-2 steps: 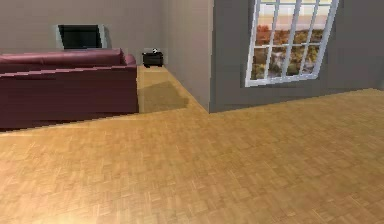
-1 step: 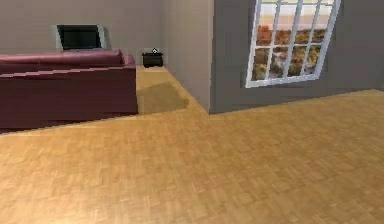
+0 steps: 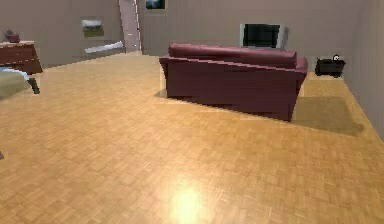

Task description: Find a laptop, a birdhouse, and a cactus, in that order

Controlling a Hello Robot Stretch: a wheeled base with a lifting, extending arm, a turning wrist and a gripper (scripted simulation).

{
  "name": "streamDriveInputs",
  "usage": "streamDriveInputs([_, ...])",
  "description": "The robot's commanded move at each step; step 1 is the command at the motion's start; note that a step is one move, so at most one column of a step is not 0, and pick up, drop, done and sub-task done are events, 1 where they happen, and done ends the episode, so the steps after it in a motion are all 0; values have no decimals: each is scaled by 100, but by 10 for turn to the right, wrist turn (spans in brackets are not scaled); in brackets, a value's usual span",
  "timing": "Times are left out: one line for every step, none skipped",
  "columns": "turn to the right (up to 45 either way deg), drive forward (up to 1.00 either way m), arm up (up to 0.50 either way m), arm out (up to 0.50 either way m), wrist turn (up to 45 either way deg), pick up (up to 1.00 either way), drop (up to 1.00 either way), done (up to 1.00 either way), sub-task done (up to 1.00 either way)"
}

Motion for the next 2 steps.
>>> streamDriveInputs([-300, 0, 0, 0, 0, 0, 0, 0, 0])
streamDriveInputs([0, 100, 0, 0, 0, 0, 0, 0, 0])
